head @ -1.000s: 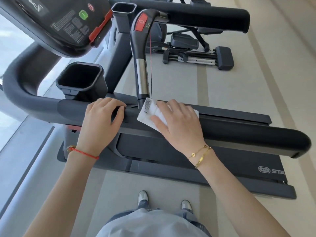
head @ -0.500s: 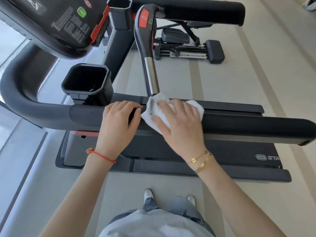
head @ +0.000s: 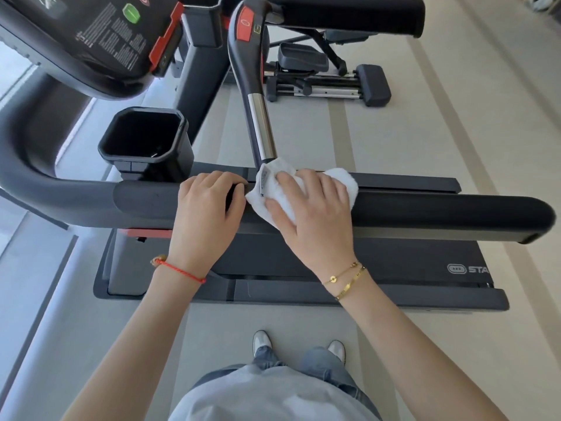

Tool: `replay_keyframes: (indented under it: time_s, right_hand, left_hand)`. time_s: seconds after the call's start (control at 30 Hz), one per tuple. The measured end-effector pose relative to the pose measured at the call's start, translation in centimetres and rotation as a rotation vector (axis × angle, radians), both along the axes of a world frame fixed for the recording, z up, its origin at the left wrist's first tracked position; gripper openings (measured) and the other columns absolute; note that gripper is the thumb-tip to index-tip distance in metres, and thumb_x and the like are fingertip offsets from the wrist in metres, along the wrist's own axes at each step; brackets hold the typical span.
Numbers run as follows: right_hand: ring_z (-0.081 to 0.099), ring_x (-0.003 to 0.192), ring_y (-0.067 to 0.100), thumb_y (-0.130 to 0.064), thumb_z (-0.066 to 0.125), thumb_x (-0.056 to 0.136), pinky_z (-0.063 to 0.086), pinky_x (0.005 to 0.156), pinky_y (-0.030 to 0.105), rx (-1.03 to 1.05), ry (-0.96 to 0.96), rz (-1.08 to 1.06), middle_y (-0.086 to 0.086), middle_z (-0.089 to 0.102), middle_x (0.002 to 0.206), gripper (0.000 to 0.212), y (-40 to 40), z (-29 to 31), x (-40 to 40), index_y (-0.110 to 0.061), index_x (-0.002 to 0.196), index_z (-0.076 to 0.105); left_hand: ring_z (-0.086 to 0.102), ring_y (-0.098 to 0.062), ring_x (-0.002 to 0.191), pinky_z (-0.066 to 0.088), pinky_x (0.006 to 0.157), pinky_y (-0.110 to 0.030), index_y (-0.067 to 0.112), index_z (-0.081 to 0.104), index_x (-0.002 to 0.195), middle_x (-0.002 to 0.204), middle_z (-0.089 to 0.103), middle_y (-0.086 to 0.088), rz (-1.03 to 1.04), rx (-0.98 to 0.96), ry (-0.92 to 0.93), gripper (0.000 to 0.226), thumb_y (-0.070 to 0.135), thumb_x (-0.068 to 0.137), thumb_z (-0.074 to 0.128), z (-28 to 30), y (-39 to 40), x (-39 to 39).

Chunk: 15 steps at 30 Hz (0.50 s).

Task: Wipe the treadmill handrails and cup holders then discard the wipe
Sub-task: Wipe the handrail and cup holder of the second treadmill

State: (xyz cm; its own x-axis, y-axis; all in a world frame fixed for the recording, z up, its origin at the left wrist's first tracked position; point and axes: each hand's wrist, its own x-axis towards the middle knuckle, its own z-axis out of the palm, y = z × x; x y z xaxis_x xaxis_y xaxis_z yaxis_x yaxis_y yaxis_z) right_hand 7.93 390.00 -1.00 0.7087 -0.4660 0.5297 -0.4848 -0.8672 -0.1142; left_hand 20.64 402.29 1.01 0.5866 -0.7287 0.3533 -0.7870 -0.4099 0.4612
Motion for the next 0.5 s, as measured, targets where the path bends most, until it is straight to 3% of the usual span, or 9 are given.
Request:
replay_keyframes:
  time_s: [0.13,0.5]
  right_hand:
    - [0.052,0.096,0.025,-0.051,0.039,0.098,0.037,0.090,0.037,0.004,-0.019,-0.031,0.003,0.058,0.105,0.042,-2.0,-0.3,-2.7,-0.022,0.123,0.058]
    - [0.051,0.075,0.026,-0.042,0.046,0.095,0.039,0.077,0.036,-0.005,-0.070,-0.147,0.001,0.058,0.079,0.033,-9.7,0.4,-10.0,-0.017,0.097,0.066]
  left_hand:
    - [0.063,-0.024,0.089,0.044,0.097,-0.047,0.011,0.070,0.103,0.095,0.071,0.000,-0.029,-0.018,0.013,0.018,0.012,0.098,0.054,0.4,-0.7,-0.8]
    - [0.064,-0.023,0.094,0.044,0.096,-0.044,0.012,0.071,0.104,0.097,0.071,0.003,-0.196,-0.028,0.040,0.017,0.014,0.097,0.055,1.3,-8.9,-8.5]
